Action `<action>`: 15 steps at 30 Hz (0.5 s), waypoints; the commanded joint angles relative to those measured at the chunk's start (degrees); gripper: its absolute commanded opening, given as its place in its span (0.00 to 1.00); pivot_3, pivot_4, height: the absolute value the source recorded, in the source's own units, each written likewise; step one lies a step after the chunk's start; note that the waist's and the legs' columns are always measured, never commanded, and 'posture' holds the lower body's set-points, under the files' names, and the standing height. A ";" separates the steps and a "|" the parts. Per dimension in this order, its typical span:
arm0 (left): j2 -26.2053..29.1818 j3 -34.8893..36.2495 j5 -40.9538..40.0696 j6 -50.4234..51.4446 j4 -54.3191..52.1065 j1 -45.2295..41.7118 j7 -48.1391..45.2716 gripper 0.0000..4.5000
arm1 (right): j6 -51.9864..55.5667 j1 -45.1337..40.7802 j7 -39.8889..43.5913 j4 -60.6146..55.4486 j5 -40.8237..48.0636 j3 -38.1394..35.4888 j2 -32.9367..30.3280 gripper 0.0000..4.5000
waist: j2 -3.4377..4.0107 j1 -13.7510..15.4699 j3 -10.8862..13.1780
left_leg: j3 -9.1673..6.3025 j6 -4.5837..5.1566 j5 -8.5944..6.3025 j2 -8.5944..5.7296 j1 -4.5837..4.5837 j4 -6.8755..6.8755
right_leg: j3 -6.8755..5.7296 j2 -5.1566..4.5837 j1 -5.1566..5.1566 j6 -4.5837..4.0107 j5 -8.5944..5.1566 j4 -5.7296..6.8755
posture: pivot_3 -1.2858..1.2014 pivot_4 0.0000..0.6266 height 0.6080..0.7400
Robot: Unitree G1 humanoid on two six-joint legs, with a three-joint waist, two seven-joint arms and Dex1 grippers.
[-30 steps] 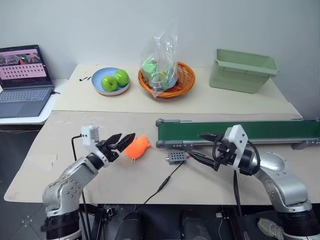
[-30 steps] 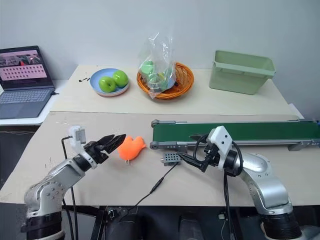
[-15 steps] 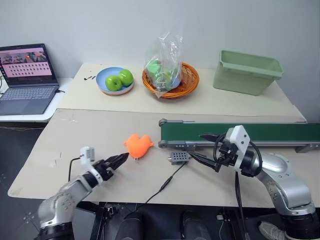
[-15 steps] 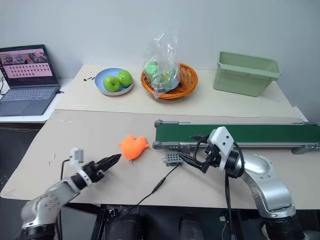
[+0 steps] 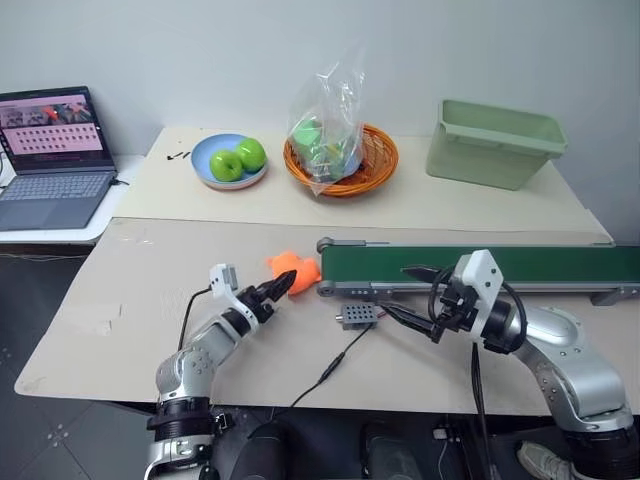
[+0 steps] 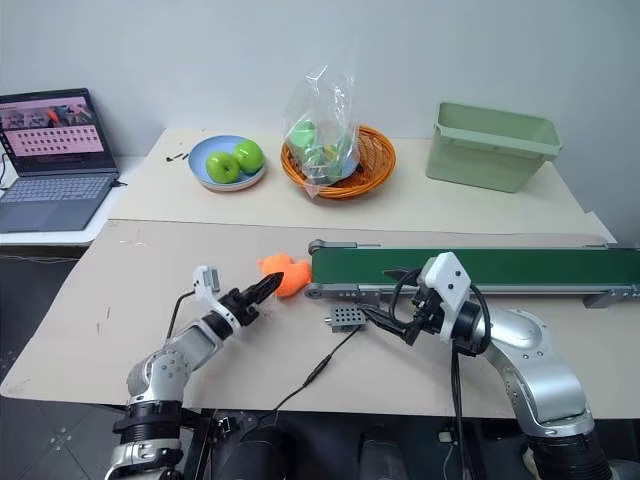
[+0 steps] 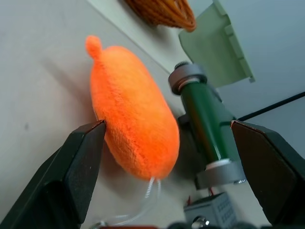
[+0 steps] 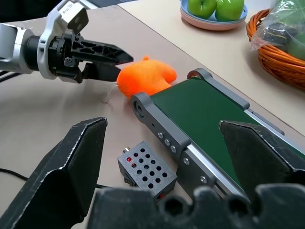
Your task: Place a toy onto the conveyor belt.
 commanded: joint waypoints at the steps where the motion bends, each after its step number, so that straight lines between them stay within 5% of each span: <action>1: -1.12 0.64 -0.38 -1.12 -0.30 -1.00 1.64 0.99 | -0.83 -0.51 0.18 -1.45 0.66 -1.91 -0.68 1.00 | 0.00 0.07 0.00 | 0.00 0.00 0.00 0.00 0.00 0.01 | 0.00 0.00 0.01 0.00 0.00 0.00 | 0.52 0.24 0.81; 5: -1.78 0.69 -0.76 -0.73 -0.02 -1.30 2.23 0.99 | -0.93 -0.96 0.29 -1.38 0.82 -1.84 -0.65 1.00 | -0.01 0.09 0.00 | -0.01 0.00 0.00 0.00 0.02 0.01 | -0.01 0.00 0.01 0.00 0.00 0.01 | 0.52 0.24 0.81; 8: -2.26 0.80 -1.08 -0.51 -0.22 -1.18 2.49 0.84 | -0.90 -1.08 0.35 -1.28 0.91 -1.90 -0.67 1.00 | -0.01 0.11 0.00 | -0.01 0.00 0.00 0.00 0.00 0.00 | -0.01 0.00 0.01 0.01 0.00 0.00 | 0.52 0.24 0.81; 15: -2.96 1.01 -1.07 -0.69 -0.12 -1.19 2.66 0.25 | -0.90 -0.99 0.24 -1.37 0.90 -1.90 -0.60 1.00 | -0.01 0.11 0.00 | -0.01 0.00 0.00 0.00 0.01 0.01 | -0.01 0.00 0.01 0.01 0.00 -0.01 | 0.52 0.24 0.81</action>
